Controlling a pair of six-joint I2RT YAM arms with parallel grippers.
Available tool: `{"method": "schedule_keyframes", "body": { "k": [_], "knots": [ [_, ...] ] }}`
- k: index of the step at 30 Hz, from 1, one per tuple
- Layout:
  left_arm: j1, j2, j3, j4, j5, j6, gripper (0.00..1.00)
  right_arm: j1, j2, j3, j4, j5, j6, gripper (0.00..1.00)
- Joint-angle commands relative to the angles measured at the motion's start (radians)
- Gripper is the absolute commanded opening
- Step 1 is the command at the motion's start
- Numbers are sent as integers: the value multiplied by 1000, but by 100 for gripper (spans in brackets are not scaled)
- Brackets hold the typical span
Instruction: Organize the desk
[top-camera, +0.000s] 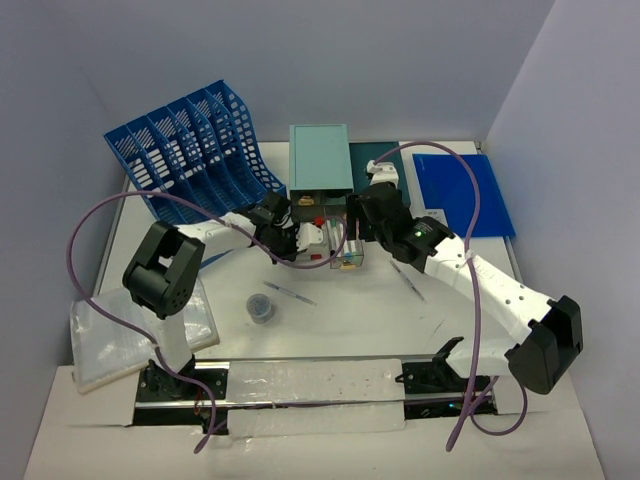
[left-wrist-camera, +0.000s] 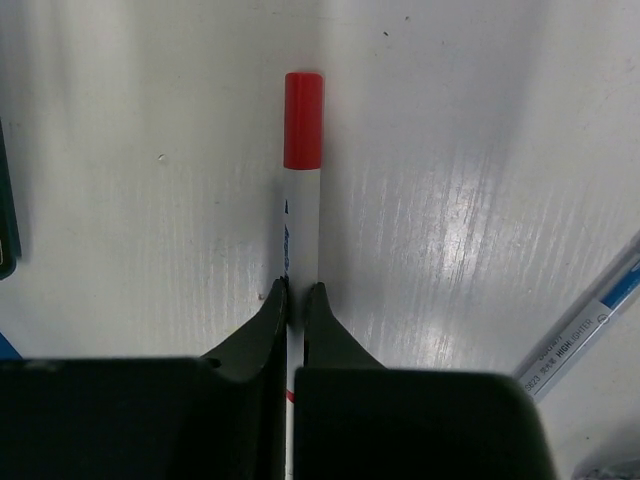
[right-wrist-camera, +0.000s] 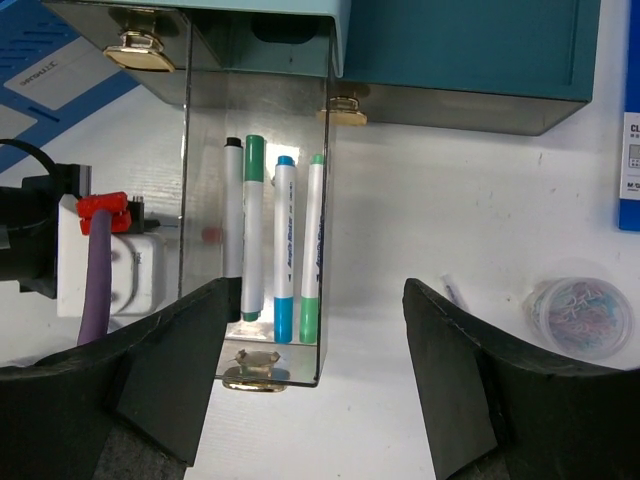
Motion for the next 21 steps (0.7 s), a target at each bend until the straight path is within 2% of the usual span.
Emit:
{"method": "schedule_keyframes", "body": {
  "k": [1,6,13,21],
  "knots": [
    [-17,0,-61,-108,-29,7,0,-3,-27,-4,37,10,7,77],
    [6,-80,-72,-90,-21,-148,0,-3,-51,-23,43,-11,16,77],
    [55,-271,-150,-19,-28,-268,0,-3,-119,-47,86,-62,31,77],
    [109,-416,-128,-59,4,-405,0,0,-139,-49,105,-86,57,77]
  ]
}}
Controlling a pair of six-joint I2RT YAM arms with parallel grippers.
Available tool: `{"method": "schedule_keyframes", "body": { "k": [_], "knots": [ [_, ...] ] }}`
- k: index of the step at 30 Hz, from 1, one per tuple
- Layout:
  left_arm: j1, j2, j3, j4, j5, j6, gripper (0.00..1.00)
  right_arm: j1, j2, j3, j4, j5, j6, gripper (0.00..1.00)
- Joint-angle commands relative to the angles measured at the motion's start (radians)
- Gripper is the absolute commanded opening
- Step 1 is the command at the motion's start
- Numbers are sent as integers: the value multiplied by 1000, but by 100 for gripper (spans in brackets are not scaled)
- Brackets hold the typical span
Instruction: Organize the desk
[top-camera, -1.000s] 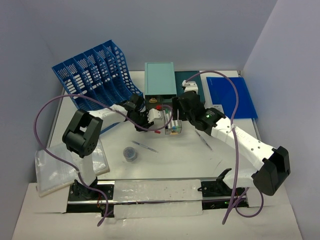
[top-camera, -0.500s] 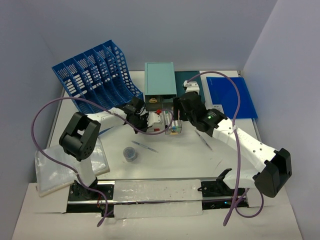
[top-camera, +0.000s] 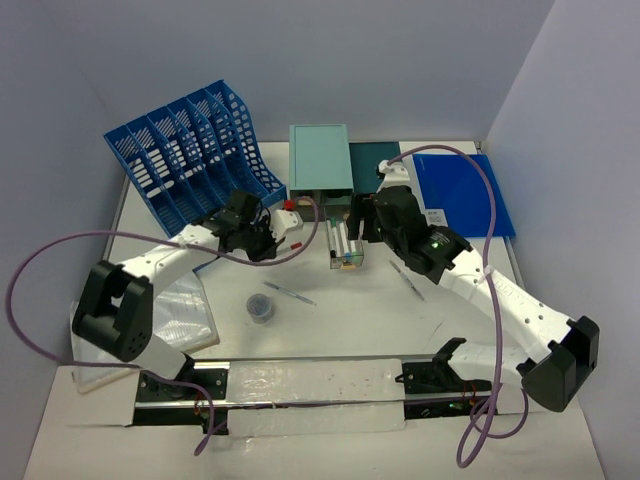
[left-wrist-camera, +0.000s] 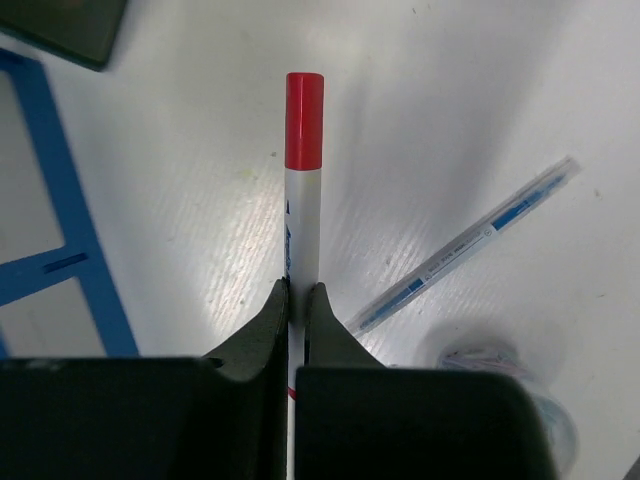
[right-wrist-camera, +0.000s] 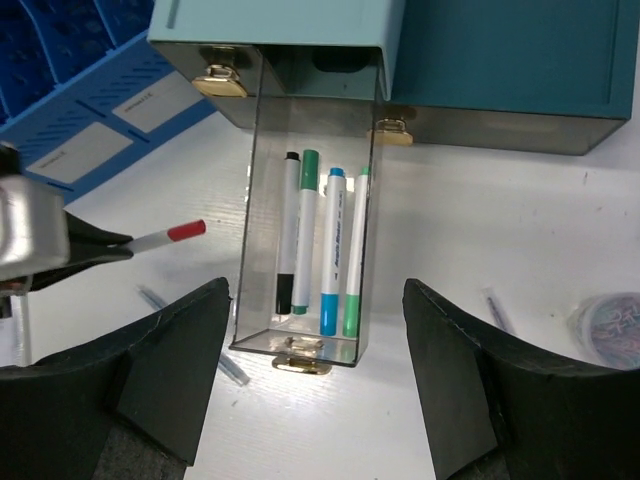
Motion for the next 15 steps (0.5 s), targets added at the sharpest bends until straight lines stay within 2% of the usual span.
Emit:
{"method": "schedule_keyframes", "body": {
  "k": [1,5,8,15],
  "knots": [
    [41,-79,40,-22,70,-121,0,0,-21,-3,54,-20,25,78],
    [77,-162,78,-42,203,-208,0,26,-37,-15,173,-103,46,96],
    [87,-214,112,-47,291,-272,0,63,-37,-22,292,-188,62,97],
    [87,-326,136,25,384,-394,0,160,13,-62,604,-229,156,94]
  ]
}}
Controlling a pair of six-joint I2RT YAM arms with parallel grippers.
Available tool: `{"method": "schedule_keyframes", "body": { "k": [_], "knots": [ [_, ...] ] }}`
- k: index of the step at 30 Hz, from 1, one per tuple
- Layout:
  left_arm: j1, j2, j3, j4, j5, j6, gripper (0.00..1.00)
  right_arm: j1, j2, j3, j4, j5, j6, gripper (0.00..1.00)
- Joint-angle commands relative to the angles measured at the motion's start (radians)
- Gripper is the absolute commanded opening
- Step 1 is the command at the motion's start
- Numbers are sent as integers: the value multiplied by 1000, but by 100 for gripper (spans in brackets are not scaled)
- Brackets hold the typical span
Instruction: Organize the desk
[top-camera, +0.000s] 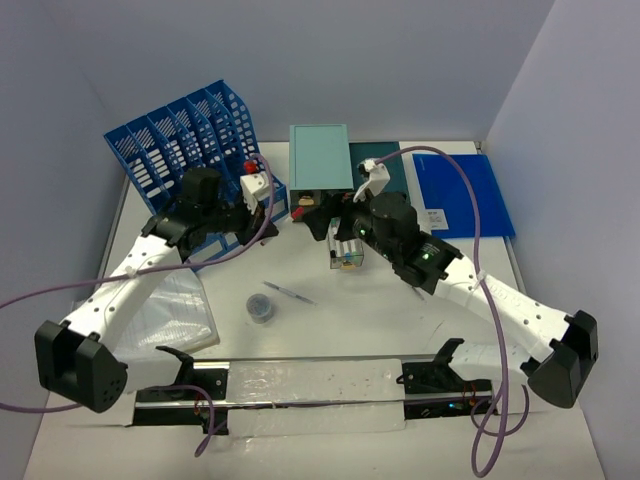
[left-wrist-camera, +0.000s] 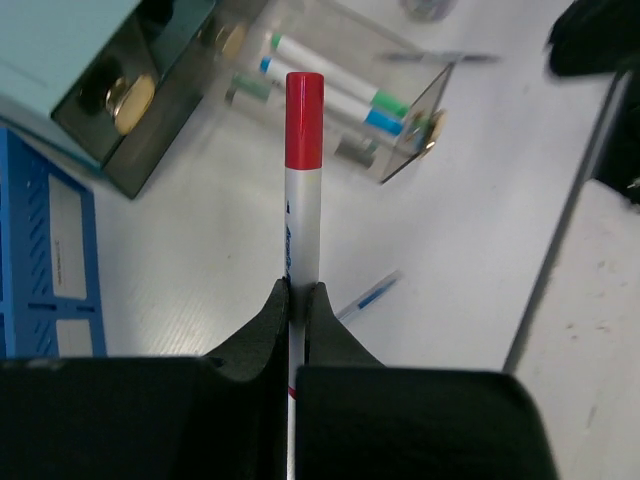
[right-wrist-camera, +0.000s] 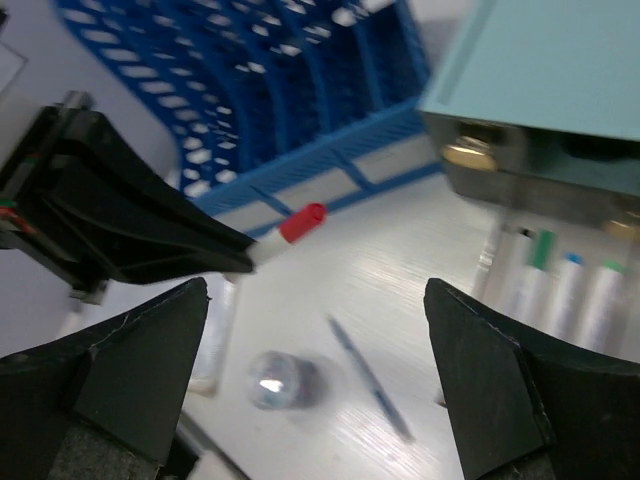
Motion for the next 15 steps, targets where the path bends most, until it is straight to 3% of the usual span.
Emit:
{"method": "schedule_keyframes", "body": {
  "k": [1,15],
  "knots": [
    [2,-72,41,54,105,-102,0,52,28,-20,287,-48,88,93],
    [2,-162,18,122,138,-156,0,63,170,15,416,-114,218,81]
  ]
}}
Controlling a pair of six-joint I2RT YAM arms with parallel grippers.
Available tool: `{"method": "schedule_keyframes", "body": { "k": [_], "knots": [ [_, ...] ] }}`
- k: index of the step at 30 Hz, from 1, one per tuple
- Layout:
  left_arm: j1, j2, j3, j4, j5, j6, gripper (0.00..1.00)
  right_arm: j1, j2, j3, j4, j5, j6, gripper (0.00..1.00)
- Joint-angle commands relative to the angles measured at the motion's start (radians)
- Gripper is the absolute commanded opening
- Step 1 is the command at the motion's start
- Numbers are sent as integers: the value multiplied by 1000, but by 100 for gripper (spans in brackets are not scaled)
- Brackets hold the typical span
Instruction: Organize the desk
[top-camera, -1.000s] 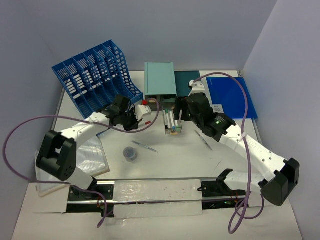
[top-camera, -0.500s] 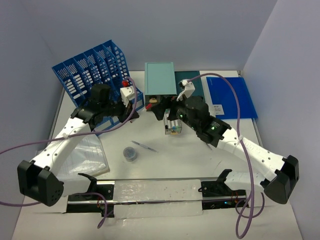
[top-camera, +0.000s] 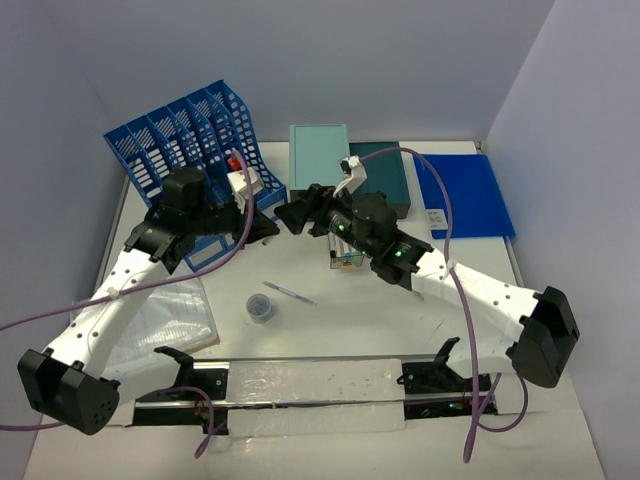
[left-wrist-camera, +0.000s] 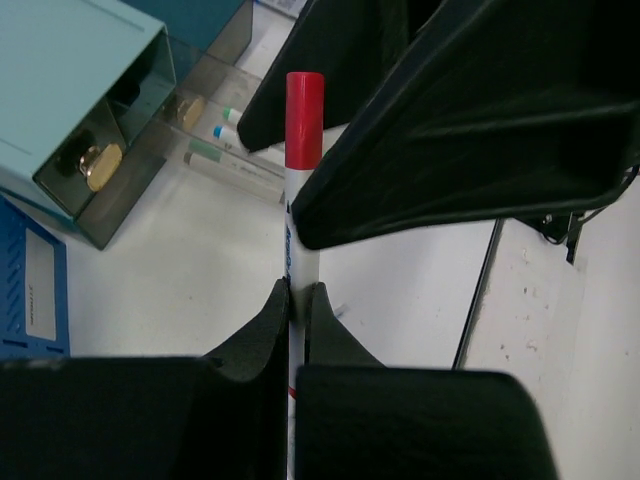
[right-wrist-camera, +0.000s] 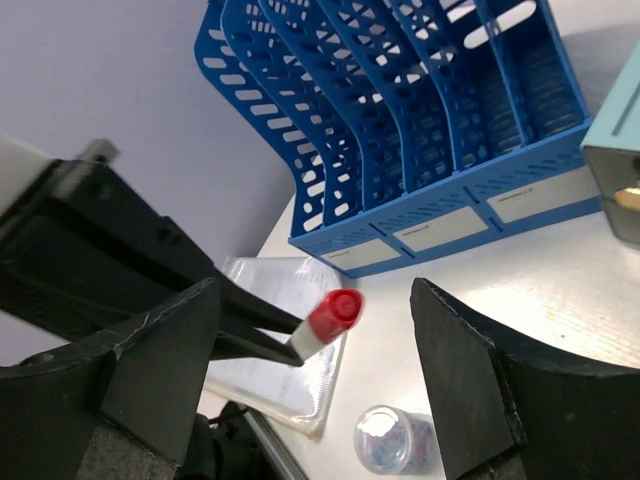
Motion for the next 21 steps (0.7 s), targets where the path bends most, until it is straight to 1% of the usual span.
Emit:
{"method": "schedule_keyframes", "body": {
  "k": [1,2,4,5,7,10,11,12,13,14,16,17,20,21],
  "knots": [
    [2,-46,12,89,38,-36,0,12,41,35,83,-44,43,80],
    [2,-49,9,95,38,-38,0,14,50,39,84,-52,42,77],
    [2,-54,3,101,37,-39,0,20,63,45,92,-62,40,68],
    [2,-53,0,102,33,-37,0,23,70,49,97,-71,39,59],
    [3,-49,-3,93,24,-29,0,26,79,59,100,-77,39,31],
    [2,-42,-1,67,16,-1,1,27,71,59,85,-57,26,8],
    [3,-41,0,50,14,17,7,27,59,58,64,-38,11,0],
    [2,-39,3,38,13,29,20,27,51,58,41,-13,-3,0],
    [2,-41,2,22,7,45,24,26,40,59,33,-5,-7,0],
    [3,-42,-1,5,-15,64,46,22,21,68,-14,40,-32,0],
    [2,-57,-24,10,-58,73,60,13,0,82,-68,86,-55,0],
    [3,-67,-41,25,-104,72,68,0,-12,100,-102,107,-78,0],
    [5,-86,-56,14,-166,105,69,-22,-19,156,-203,196,-150,0],
    [5,-91,-56,8,-166,116,69,-22,-19,156,-224,229,-173,0]
  ]
}}
